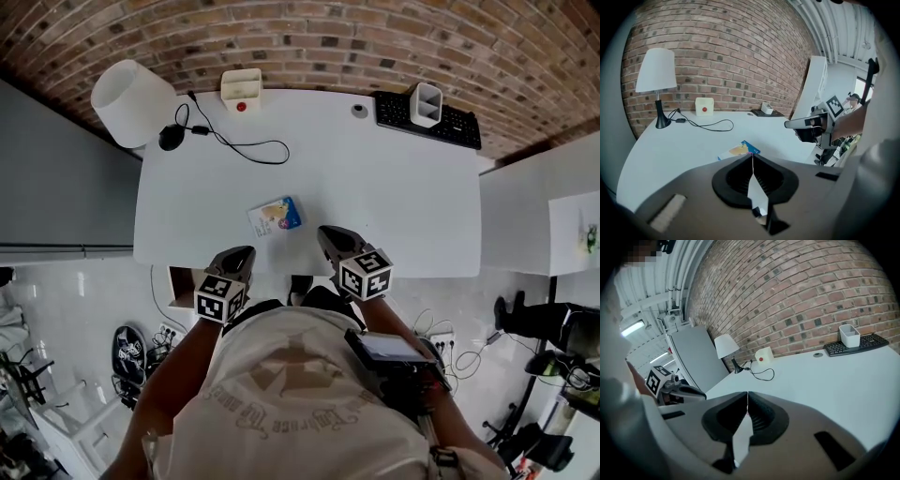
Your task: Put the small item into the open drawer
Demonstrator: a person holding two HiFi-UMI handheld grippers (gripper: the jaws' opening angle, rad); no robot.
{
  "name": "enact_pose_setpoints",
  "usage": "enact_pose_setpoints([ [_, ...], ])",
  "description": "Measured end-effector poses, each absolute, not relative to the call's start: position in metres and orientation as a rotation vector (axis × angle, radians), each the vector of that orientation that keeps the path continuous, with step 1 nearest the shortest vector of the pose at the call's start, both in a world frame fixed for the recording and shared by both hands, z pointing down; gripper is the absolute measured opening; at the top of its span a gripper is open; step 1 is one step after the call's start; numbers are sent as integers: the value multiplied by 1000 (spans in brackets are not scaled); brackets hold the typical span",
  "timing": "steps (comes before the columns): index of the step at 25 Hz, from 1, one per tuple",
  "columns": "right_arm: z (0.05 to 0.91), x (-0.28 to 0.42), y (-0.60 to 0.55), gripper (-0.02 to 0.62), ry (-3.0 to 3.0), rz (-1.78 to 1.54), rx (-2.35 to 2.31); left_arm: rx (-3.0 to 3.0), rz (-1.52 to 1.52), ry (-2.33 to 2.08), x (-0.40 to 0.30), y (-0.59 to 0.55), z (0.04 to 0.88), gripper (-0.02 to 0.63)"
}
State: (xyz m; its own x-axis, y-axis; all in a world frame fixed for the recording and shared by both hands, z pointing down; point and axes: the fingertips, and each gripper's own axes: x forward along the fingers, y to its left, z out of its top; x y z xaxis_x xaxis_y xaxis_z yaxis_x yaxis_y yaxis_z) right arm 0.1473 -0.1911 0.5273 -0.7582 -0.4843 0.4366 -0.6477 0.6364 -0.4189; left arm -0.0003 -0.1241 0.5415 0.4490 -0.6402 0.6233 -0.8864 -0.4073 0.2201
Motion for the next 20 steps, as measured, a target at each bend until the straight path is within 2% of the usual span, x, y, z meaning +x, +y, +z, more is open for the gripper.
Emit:
enact_pose_setpoints([
  [8, 532, 145, -214, 6, -2601, 835, 843, 2172, 714, -1281, 10, -149, 548, 13],
  [9, 533, 145, -216, 6, -2604, 836, 837, 2172, 736, -1280, 11, -152, 549, 32],
  [11, 533, 144, -219, 6, -2609, 838, 829, 2167, 779, -1274, 12, -155, 553, 137],
  [14, 535, 145, -221, 6, -2614, 847, 826, 2160, 850, -1249, 13, -159, 556, 248],
  [20, 538, 145, -222, 6, -2621, 871, 825, 2197, 997, -1213, 8, -167, 561, 315],
])
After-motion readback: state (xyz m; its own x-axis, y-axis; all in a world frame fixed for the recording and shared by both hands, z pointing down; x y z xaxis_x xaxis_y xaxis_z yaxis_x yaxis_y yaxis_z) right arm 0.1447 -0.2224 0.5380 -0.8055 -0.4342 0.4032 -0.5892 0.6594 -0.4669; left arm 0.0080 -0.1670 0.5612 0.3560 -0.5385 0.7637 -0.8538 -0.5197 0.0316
